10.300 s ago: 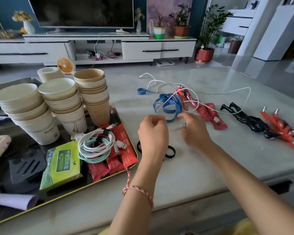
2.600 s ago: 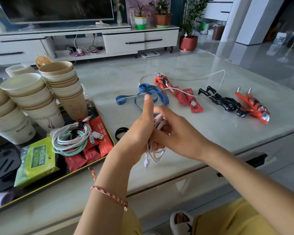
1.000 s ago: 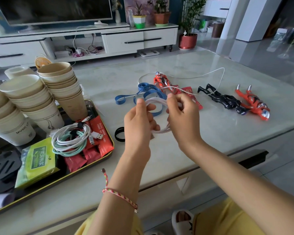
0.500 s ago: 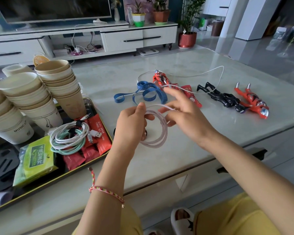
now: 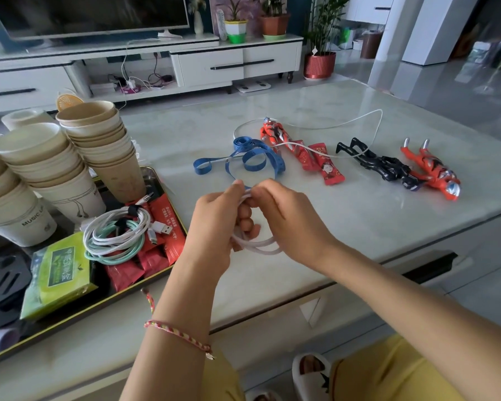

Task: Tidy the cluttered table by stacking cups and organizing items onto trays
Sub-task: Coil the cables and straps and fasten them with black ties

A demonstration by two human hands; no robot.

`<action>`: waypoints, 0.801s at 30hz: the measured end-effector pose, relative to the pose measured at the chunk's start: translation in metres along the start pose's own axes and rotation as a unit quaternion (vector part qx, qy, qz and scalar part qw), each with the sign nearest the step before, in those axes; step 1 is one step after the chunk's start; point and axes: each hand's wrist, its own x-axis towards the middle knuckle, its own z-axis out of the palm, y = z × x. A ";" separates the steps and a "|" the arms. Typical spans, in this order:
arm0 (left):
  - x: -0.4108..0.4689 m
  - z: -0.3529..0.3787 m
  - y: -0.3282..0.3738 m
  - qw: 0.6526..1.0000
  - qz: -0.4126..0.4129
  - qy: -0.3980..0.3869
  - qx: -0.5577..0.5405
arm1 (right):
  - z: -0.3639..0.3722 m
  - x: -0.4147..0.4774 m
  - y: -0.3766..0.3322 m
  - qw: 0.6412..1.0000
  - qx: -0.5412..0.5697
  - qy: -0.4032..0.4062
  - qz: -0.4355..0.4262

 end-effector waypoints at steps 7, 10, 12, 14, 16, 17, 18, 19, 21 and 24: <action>0.003 -0.008 0.001 0.989 -0.065 -0.083 -0.105 | 0.006 0.011 0.000 0.993 -0.023 0.103 -0.053; 0.004 -0.017 0.003 0.969 -0.092 -0.135 -0.184 | 0.008 0.017 0.001 0.994 -0.003 0.090 -0.067; 0.006 -0.024 0.007 0.950 -0.119 -0.161 -0.241 | 0.010 0.021 0.002 0.997 0.007 0.060 -0.055; 0.007 -0.029 0.010 0.932 -0.129 -0.209 -0.266 | 0.013 0.024 0.002 0.998 0.033 0.033 -0.048; 0.005 -0.033 0.012 0.920 -0.125 -0.256 -0.270 | 0.014 0.027 -0.001 0.997 0.038 0.026 -0.069; 0.004 -0.034 0.012 0.918 -0.118 -0.269 -0.266 | 0.014 0.028 -0.003 0.996 0.031 0.025 -0.085; 0.003 -0.034 0.012 0.920 -0.111 -0.272 -0.259 | 0.013 0.029 -0.003 0.995 0.023 0.023 -0.097; 0.003 -0.034 0.012 0.926 -0.103 -0.264 -0.249 | 0.013 0.030 -0.002 0.994 0.014 0.020 -0.103; 0.004 -0.030 0.011 0.946 -0.076 -0.217 -0.229 | 0.015 0.031 0.002 0.995 0.004 0.013 -0.098; 0.005 -0.023 0.009 0.970 -0.006 -0.135 -0.204 | 0.021 0.031 0.001 0.996 0.008 0.024 -0.084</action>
